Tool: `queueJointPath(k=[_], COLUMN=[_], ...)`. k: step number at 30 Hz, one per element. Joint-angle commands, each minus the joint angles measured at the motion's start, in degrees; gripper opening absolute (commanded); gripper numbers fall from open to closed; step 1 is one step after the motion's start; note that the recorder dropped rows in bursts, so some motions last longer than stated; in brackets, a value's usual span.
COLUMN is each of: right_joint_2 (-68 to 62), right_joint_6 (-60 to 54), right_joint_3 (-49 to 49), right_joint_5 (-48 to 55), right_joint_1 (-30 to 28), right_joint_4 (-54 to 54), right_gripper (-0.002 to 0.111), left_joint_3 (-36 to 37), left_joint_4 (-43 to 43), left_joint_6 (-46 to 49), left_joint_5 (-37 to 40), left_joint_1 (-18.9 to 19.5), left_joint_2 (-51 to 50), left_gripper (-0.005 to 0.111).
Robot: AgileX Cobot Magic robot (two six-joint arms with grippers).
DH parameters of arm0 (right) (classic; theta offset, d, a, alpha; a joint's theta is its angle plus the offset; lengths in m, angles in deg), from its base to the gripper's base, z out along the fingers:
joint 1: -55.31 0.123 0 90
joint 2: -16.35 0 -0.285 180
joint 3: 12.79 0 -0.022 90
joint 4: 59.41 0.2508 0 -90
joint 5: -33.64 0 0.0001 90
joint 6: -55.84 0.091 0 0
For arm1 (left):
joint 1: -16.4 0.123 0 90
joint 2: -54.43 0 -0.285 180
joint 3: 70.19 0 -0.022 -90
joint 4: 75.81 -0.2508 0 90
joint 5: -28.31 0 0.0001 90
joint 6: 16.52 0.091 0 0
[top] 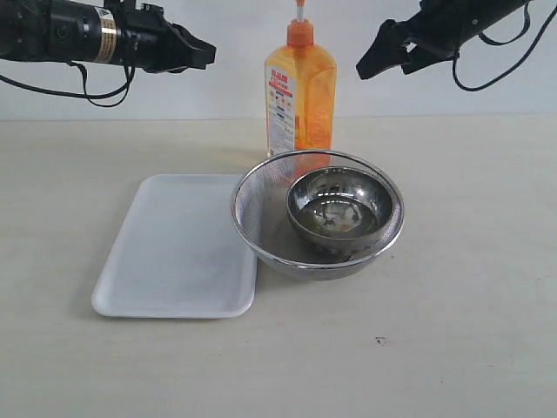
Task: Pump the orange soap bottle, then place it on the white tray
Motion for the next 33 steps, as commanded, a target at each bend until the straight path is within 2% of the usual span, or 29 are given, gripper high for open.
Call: queueJointPath(k=[1,11,16,25,33], right_joint_2=[0.53,0.53,0.53,0.43,0.43], right_joint_6=[2.89,0.33,-1.55,-4.55,-4.31], right_joint_3=[0.08,0.18,0.16,0.16,0.16], right_joint_5=[0.44,0.44,0.44,0.44,-0.8], right_joint_1=[2.1,6.91,7.75,10.58,10.7], right_joint_4=[-0.02,-4.68,-2.8,-1.22,-0.41], right_gripper=[0.098,0.098,0.098,0.098,0.098], left_joint_3=[0.17,0.17,0.17,-6.44,-12.12], left_joint_4=[-0.15,-0.15,-0.15,-0.15,-0.15], left_joint_6=[2.01,3.11,3.11,2.09,-0.08], left_joint_5=[4.06,4.25,4.25,1.16,-0.27], left_joint_1=[0.74,0.96,0.99,-0.07,-0.54], left_joint_2=[0.6,0.23,-0.73,-6.42,-9.02], left_gripper=[0.005,0.005,0.005,0.005,0.005])
